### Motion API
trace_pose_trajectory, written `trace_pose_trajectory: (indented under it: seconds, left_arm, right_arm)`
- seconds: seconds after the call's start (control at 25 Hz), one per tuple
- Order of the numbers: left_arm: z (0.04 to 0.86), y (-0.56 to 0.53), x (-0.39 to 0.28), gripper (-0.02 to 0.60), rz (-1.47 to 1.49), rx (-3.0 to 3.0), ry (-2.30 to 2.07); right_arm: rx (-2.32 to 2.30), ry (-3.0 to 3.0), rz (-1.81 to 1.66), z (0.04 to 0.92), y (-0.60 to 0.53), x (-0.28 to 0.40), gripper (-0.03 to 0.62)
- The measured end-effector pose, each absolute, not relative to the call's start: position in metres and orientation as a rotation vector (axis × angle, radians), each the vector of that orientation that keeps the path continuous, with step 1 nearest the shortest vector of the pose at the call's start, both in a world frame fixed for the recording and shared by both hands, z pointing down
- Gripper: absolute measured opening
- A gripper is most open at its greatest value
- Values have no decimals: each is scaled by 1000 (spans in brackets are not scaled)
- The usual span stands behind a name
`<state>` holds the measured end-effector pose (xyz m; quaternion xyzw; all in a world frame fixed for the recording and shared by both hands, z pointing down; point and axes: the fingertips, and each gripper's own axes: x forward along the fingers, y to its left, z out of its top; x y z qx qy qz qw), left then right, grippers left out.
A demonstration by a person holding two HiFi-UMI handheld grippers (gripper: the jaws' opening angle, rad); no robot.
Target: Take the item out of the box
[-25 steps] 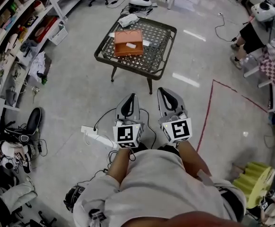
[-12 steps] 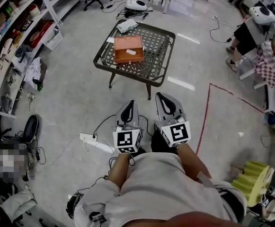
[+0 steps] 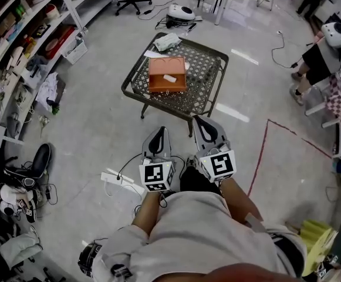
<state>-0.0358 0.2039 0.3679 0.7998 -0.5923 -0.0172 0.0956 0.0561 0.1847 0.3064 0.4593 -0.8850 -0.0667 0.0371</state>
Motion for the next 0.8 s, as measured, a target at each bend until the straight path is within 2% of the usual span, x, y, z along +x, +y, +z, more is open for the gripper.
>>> trace_pose_trajectory:
  seconds: [0.48,0.8]
  left_arm:
    - [367,78,14,9,-6,2320,-1825]
    - [375,41,19,9,46,2222,-1906]
  right_arm:
    - [1317,-2753,-192,309,54,112,5]
    - [1222,-2785,-140,317,6,126,5]
